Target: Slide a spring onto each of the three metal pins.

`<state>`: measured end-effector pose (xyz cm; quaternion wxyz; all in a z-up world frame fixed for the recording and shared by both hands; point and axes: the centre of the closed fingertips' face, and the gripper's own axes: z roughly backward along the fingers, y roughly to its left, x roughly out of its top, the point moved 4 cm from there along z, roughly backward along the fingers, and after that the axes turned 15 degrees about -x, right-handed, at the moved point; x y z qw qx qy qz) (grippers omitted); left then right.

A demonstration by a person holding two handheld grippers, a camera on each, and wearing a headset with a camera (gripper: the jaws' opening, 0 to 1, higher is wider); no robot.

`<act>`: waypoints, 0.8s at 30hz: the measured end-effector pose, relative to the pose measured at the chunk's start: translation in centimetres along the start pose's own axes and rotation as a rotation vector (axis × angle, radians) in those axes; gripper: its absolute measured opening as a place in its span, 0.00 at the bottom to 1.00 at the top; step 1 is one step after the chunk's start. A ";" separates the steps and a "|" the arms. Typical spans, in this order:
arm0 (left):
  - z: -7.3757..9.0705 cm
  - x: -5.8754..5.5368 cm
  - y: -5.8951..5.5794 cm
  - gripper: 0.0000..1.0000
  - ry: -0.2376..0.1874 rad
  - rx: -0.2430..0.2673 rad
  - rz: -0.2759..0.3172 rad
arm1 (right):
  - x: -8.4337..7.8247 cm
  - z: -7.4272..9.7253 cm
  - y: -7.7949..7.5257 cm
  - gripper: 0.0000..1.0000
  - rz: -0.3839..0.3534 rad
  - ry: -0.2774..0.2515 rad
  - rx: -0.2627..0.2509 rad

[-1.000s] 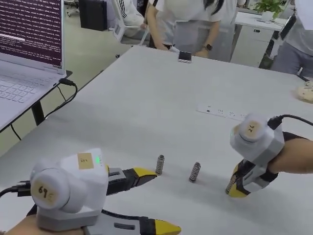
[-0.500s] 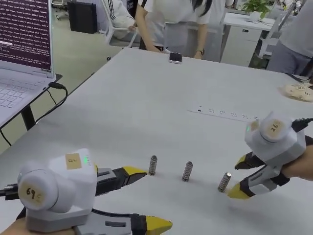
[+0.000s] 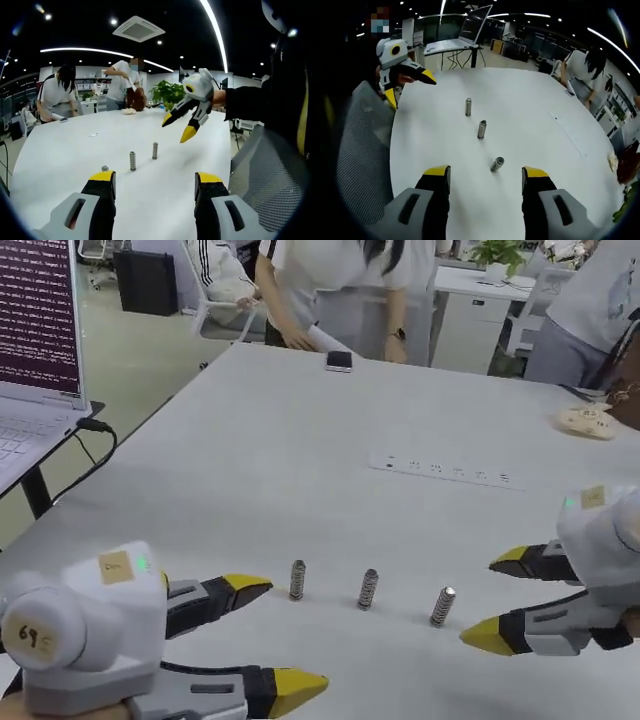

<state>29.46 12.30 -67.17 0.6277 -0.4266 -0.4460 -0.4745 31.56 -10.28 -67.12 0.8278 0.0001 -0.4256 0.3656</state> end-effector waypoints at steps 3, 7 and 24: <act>0.3 0.1 0.2 0.60 -0.004 0.009 -0.001 | -0.2 1.0 0.3 0.58 -0.023 -0.022 -0.023; 0.7 0.2 0.4 0.60 -0.011 0.023 0.001 | -0.6 2.2 0.3 0.59 -0.081 -0.068 -0.044; 1.5 0.5 0.3 0.63 -0.021 0.056 0.002 | -1.6 5.5 1.6 0.67 -0.249 -0.255 -0.131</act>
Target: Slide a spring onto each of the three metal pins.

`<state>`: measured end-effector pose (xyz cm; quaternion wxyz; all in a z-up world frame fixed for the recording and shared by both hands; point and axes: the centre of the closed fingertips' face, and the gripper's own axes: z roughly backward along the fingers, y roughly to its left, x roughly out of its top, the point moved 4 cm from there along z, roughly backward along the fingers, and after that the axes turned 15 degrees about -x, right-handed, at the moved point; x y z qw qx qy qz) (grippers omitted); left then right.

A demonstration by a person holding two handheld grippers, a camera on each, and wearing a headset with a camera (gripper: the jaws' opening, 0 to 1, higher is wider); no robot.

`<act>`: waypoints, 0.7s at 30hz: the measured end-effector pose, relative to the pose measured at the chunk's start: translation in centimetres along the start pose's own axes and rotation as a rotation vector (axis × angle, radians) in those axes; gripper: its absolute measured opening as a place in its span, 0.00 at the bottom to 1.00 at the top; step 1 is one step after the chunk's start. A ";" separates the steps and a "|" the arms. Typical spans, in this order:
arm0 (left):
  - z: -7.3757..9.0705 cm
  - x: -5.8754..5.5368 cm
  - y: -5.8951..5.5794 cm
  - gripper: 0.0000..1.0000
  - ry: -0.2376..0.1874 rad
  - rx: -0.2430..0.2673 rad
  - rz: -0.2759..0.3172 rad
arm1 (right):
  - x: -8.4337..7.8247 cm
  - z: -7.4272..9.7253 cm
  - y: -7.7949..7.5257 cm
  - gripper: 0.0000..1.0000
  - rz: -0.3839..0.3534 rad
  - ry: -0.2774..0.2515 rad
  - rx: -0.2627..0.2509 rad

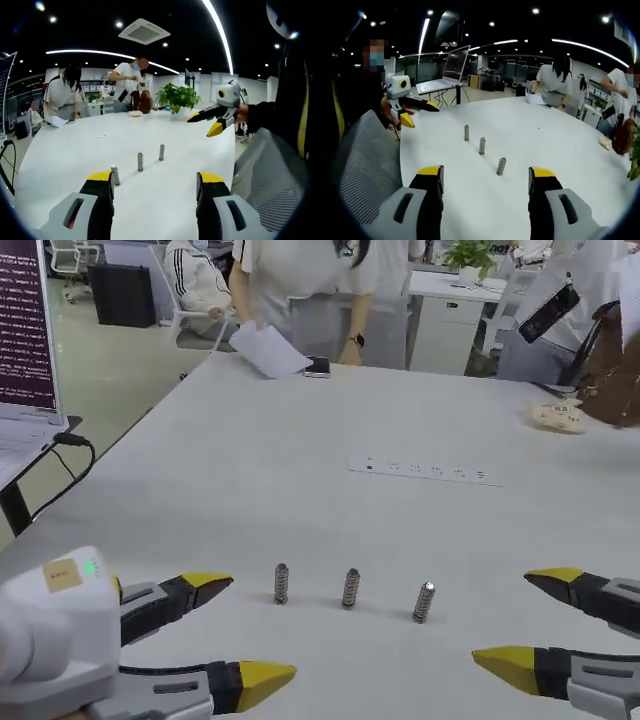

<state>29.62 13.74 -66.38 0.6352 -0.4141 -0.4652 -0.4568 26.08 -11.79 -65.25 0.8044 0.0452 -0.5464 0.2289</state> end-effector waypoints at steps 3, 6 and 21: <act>0.0 0.0 -0.1 0.63 -0.001 0.001 0.001 | -0.2 0.4 0.0 0.69 -0.012 -0.003 -0.015; 0.0 0.0 -0.1 0.64 0.002 0.003 0.000 | -0.4 0.5 -0.1 0.71 -0.029 -0.006 -0.027; 0.7 -1.5 -0.3 0.69 0.036 0.018 0.014 | -1.5 -0.3 0.3 0.82 -0.062 -0.035 -0.058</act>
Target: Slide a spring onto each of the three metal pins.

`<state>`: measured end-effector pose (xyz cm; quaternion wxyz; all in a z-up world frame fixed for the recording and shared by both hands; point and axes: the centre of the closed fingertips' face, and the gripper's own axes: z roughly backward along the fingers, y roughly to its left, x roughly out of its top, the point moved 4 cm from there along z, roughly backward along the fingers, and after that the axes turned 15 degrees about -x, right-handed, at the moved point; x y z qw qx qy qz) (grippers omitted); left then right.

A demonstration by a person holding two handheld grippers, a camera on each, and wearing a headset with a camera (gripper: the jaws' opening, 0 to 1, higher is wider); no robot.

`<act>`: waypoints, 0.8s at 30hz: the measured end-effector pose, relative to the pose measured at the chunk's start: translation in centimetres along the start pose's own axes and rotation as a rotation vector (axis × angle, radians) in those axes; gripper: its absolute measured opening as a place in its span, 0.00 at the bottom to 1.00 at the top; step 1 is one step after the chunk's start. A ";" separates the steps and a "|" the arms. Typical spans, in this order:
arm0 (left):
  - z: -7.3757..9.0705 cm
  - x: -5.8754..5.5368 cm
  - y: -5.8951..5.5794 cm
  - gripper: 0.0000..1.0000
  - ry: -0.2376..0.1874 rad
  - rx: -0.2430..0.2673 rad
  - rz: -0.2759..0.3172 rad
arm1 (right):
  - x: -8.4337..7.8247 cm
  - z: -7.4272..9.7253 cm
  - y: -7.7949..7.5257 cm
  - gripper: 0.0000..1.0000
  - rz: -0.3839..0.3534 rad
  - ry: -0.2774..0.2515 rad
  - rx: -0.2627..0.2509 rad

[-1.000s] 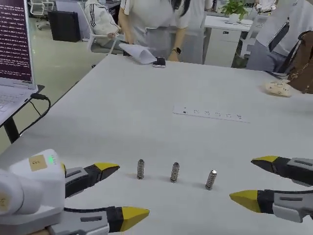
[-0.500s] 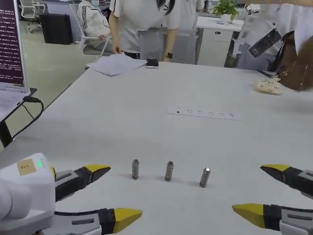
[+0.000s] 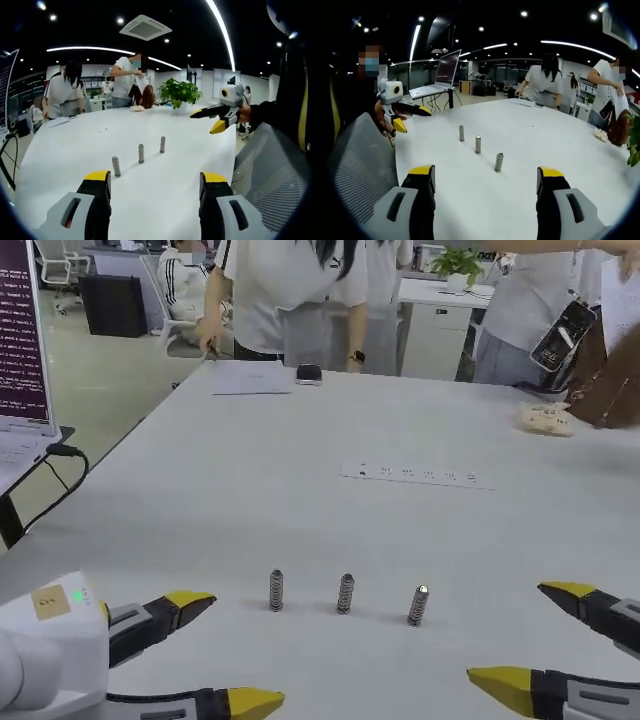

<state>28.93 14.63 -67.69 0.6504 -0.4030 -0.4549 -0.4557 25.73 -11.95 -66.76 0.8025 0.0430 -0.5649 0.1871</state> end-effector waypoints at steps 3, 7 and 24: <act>0.2 -0.2 0.1 0.69 -0.003 0.007 0.005 | -0.4 -0.2 -0.1 0.85 0.000 0.008 0.002; 0.1 -0.4 0.3 0.70 -0.002 0.013 0.010 | -0.8 -0.4 0.4 0.87 -0.004 0.017 0.016; -0.3 -0.4 0.3 0.72 0.018 0.002 0.012 | -1.1 -0.3 0.1 0.91 -0.022 0.013 0.002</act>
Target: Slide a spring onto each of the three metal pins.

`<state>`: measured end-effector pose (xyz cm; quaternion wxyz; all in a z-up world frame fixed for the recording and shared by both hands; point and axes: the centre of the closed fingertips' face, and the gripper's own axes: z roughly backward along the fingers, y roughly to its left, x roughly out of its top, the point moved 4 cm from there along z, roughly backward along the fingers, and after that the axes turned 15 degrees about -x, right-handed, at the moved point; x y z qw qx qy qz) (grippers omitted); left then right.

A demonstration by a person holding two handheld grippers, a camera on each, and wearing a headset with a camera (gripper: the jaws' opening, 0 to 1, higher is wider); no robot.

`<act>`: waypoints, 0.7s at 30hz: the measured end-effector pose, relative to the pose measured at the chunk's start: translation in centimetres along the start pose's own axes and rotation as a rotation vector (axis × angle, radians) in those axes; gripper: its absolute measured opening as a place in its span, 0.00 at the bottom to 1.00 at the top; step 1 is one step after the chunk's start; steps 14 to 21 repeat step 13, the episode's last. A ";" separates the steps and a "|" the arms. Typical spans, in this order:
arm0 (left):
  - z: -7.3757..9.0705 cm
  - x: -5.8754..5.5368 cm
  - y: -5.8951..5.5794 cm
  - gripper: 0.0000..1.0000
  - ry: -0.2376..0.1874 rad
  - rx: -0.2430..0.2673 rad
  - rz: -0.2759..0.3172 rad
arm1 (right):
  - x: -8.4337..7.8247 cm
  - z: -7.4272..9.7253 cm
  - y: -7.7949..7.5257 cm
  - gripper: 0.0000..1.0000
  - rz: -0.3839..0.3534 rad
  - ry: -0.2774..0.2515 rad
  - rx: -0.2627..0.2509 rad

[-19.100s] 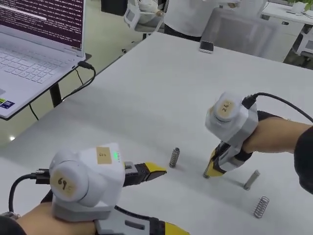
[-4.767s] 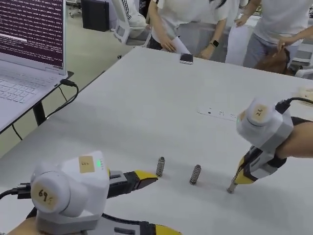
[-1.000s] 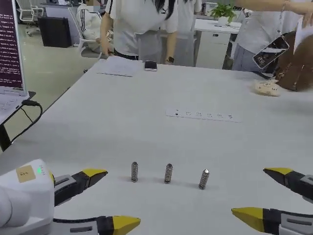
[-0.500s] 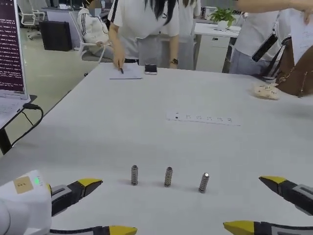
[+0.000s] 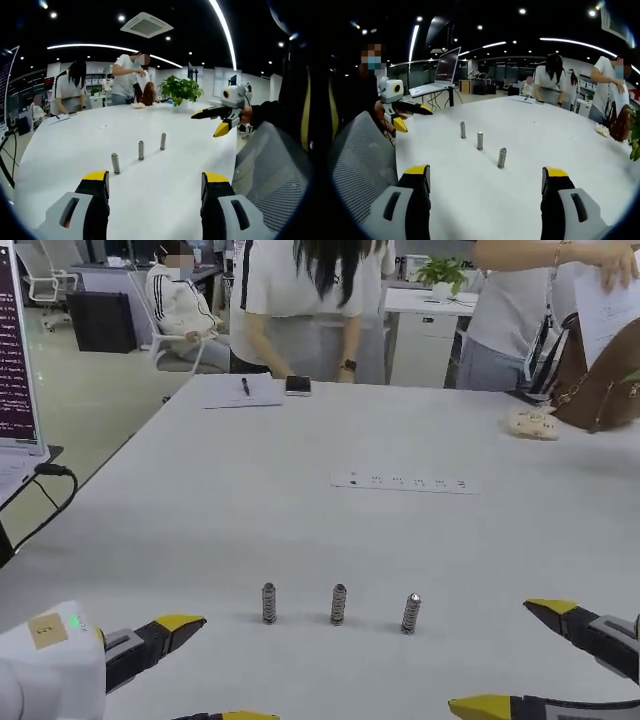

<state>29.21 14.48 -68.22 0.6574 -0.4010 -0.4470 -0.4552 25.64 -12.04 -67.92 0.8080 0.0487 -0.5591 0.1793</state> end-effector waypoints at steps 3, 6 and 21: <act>-0.2 0.1 0.1 0.72 0.007 -0.002 -0.004 | -0.1 0.0 -0.1 0.92 -0.009 -0.001 -0.002; -0.3 0.0 0.1 0.72 0.015 -0.006 -0.004 | -0.3 0.0 -0.1 0.92 -0.008 0.006 -0.001; -0.6 -0.1 -0.1 0.72 0.024 -0.014 0.000 | -0.3 -0.1 0.1 0.92 -0.016 0.010 0.003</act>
